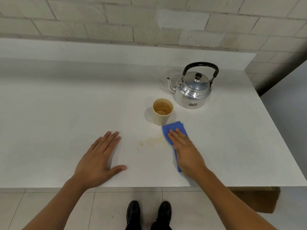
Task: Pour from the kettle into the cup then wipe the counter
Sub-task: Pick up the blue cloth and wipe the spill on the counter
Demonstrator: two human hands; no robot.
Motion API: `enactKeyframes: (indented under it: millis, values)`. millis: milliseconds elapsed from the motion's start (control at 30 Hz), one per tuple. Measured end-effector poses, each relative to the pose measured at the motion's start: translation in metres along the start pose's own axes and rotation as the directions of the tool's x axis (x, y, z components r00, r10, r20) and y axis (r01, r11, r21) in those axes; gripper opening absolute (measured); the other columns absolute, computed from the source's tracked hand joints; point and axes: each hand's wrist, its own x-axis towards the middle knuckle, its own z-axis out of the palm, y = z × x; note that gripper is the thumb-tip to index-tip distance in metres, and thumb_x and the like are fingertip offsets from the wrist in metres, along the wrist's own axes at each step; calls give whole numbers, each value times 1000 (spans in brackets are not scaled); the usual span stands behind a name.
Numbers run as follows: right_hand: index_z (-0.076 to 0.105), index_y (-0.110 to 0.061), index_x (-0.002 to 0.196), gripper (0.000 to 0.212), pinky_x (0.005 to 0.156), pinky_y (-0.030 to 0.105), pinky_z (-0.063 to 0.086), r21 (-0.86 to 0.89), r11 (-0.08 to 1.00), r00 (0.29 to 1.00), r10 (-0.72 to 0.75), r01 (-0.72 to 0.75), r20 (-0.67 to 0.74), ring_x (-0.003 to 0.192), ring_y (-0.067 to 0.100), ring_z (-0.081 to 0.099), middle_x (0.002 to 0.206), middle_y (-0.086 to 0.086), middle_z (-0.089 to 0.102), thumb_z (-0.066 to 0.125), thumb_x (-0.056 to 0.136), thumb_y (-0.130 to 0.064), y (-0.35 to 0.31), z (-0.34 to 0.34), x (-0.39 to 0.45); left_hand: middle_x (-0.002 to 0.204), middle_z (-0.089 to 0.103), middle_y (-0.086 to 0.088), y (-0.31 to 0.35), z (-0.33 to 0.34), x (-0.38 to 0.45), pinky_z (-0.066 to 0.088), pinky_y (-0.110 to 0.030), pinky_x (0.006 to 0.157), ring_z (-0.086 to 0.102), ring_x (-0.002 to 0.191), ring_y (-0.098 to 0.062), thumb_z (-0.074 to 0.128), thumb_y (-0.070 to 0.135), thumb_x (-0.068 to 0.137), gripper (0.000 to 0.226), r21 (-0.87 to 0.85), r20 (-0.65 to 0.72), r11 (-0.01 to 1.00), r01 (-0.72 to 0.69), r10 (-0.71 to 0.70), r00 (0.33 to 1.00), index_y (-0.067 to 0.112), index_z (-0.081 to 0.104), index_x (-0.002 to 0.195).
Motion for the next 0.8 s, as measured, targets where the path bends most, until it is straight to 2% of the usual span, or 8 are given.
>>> enactKeyframes:
  millis: [100,233,333,400,467,567,700,800]
  values:
    - [38,-12,153,54,124,27,8,67,993,993,-104,100,52,152,14,14,159,-8,23,47,101,2,-18,14,-13,177,5,9,0,0,0,4,-34,130,0,163,-11,39,86,91,104,-4,0,1000,0,0,1000,22,15,168]
    - [49,-16,147,56,123,25,14,126,974,962,-209,188,175,152,8,20,158,-9,36,51,97,7,-7,7,-39,177,5,8,-1,1,0,6,-35,130,-1,163,-12,40,87,91,104,-4,1,1000,0,0,1000,22,14,168]
    - [57,-16,142,54,122,30,23,128,982,978,-156,139,136,149,11,31,153,-7,46,54,95,10,19,-15,-48,177,4,9,-1,0,0,5,-36,130,-1,163,-12,42,88,89,107,-11,5,1000,-2,2,1000,22,14,168]
    - [55,-14,143,55,122,37,26,87,993,992,-84,76,91,148,17,34,154,-5,44,55,95,12,29,-25,-43,177,4,9,0,0,0,4,-35,130,0,163,-12,43,89,87,109,-16,5,1000,-6,6,1000,22,15,168]
    - [49,-11,146,54,122,35,22,40,999,997,-37,34,67,149,22,33,155,-4,37,55,96,10,27,-25,-31,177,5,9,-1,-1,0,4,-35,130,0,163,-12,44,91,85,112,-16,2,1000,-4,4,1000,21,16,168]
    - [39,-9,151,55,122,22,5,-15,999,998,-27,28,60,151,21,21,157,-6,22,52,99,4,8,-12,-10,177,6,9,-1,-1,0,5,-35,129,0,163,-12,45,93,83,115,-22,3,1000,2,-2,1000,21,17,168]
    - [19,-15,159,73,121,23,-7,-78,986,981,-139,150,135,155,15,-2,166,-6,5,53,96,-3,-32,19,10,177,3,9,-2,0,0,1,-32,130,-3,163,-11,44,94,81,117,-19,10,1000,2,-2,1000,22,14,168]
    - [16,-19,160,79,123,25,-7,-61,971,963,-217,229,161,155,13,-6,168,-7,4,52,93,1,-63,42,11,177,5,9,-3,2,0,0,-31,130,-2,163,-11,44,94,81,117,-29,5,1000,5,-4,1000,22,14,168]
